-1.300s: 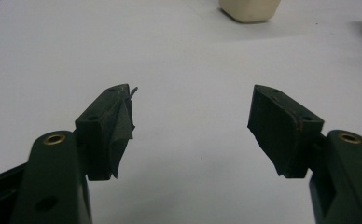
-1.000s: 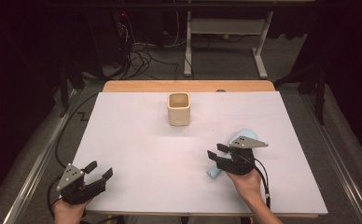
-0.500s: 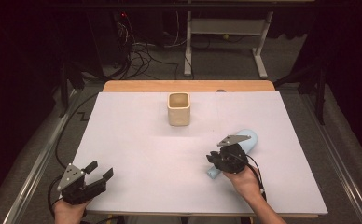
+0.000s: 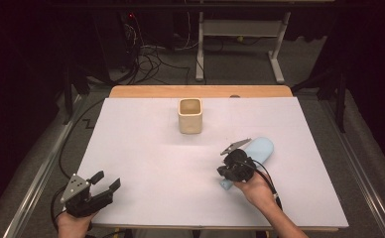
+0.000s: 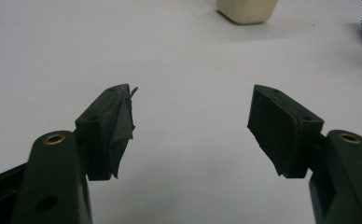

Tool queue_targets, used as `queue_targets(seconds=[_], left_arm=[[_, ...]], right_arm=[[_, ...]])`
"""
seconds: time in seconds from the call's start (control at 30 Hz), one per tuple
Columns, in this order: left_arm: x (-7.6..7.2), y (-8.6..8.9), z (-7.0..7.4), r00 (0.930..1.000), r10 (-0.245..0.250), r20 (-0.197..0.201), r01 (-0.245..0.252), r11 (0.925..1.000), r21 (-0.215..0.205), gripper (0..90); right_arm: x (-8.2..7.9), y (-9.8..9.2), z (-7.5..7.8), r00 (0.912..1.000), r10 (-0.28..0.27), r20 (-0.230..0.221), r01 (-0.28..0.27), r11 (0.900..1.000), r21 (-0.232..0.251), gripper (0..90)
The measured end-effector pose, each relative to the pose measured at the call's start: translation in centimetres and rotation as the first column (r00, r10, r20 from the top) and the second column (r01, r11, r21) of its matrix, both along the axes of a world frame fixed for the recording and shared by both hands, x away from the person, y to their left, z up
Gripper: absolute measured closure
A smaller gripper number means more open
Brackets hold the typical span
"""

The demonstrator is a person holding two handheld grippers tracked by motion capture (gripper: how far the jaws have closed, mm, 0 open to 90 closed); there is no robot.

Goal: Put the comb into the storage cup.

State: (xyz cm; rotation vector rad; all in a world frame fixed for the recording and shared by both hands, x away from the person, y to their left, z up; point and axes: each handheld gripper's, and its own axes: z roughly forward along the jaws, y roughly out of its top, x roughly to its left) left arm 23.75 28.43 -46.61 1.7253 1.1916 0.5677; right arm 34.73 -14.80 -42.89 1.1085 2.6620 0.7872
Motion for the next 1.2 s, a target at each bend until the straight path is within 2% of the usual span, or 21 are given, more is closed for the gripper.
queue_targets(seconds=[0.37,0.53,0.9,0.97,1.2], left_arm=[[0.0,0.0,0.0,1.0,-0.001,0.001,0.001,1.0,-0.001,31.8],[0.0,0.0,0.0,1.0,-0.001,0.001,0.001,1.0,0.0,31.8],[0.0,0.0,0.0,1.0,0.0,0.0,0.0,1.0,0.001,31.7],[0.0,0.0,0.0,1.0,0.0,0.001,0.0,1.0,0.0,31.7],[0.0,0.0,0.0,1.0,-0.001,0.0,0.001,1.0,0.001,31.7]], right_arm=[[0.0,0.0,-0.3,0.9985,0.02,-0.051,-0.022,0.998,-0.057,89.0],[-0.2,-0.2,-0.2,0.9974,0.014,-0.071,-0.019,0.998,-0.064,89.0],[-0.6,-0.5,-0.1,0.9961,0.038,-0.08,-0.045,0.995,-0.088,88.9],[-0.7,-0.5,-0.1,0.9957,0.02,-0.09,-0.028,0.995,-0.091,88.9],[-1.2,-0.9,-0.2,0.9957,0.013,-0.092,-0.021,0.996,-0.087,88.9]])
